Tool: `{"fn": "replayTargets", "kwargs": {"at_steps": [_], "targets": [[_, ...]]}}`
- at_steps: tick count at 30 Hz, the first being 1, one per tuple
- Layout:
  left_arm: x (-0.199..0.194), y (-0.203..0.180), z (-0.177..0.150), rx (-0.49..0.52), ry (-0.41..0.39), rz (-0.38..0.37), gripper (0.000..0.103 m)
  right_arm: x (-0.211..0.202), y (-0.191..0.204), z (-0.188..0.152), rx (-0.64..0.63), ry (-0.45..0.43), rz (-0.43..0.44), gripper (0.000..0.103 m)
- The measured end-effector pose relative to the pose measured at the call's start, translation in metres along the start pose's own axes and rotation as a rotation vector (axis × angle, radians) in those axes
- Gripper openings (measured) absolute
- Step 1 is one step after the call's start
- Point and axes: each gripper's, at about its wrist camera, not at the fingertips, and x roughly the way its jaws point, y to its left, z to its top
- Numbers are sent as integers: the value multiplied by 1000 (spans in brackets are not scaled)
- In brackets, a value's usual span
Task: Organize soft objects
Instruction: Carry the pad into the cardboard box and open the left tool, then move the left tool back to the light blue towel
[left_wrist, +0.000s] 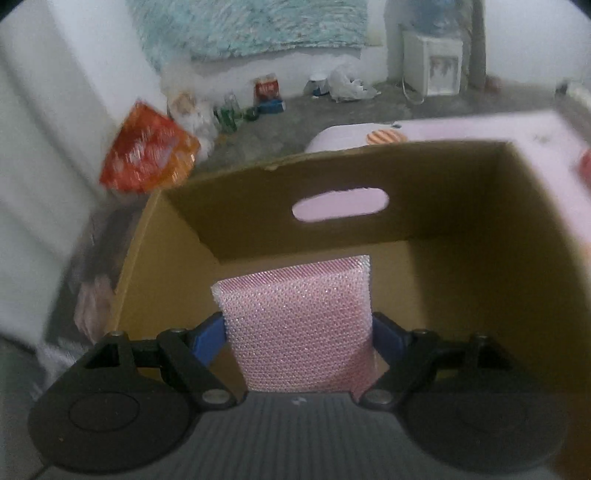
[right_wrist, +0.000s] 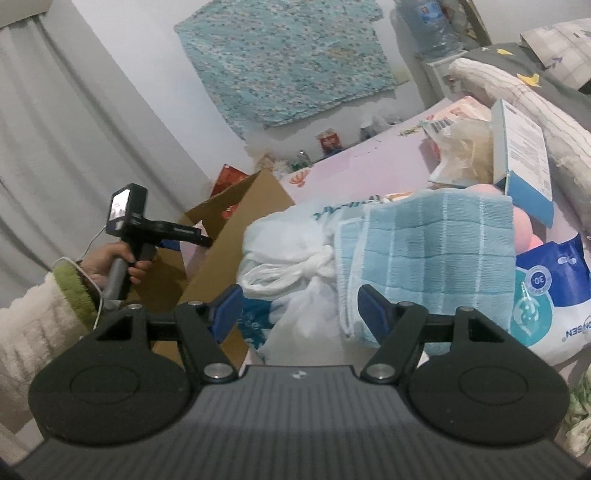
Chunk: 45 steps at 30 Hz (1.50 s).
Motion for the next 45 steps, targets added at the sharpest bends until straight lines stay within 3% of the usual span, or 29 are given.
{"fn": "replayTargets", "kwargs": {"at_steps": [2, 5, 14, 16, 21, 24, 26, 31, 34, 38, 45], "targets": [[15, -8, 6, 82, -21, 82, 86, 3, -1, 0, 5, 9, -8, 69], [26, -13, 13, 127, -48, 140, 88, 7, -3, 0, 10, 18, -13, 69], [6, 17, 5, -49, -87, 59, 92, 12, -12, 1, 49, 25, 3, 69], [-1, 28, 3, -137, -85, -15, 90, 12, -13, 1, 55, 24, 11, 69], [18, 55, 1, -405, 4, -323, 62, 10, -15, 0, 73, 22, 20, 69], [37, 55, -3, -484, 75, -431, 60, 7, -16, -1, 81, 17, 11, 69], [49, 51, -7, -496, 119, -431, 60, 2, -17, -2, 86, 11, 3, 69], [62, 55, -17, -488, 123, -295, 59, -6, -23, -2, 96, -5, -15, 69], [56, 62, -22, -530, 127, -324, 61, -11, -24, -1, 97, -14, -17, 69], [24, 55, -18, -487, 53, -313, 76, -24, -28, -1, 107, -36, -23, 69], [-80, 34, -29, -397, -169, -396, 83, -70, -45, -7, 145, -125, -88, 70]]}}
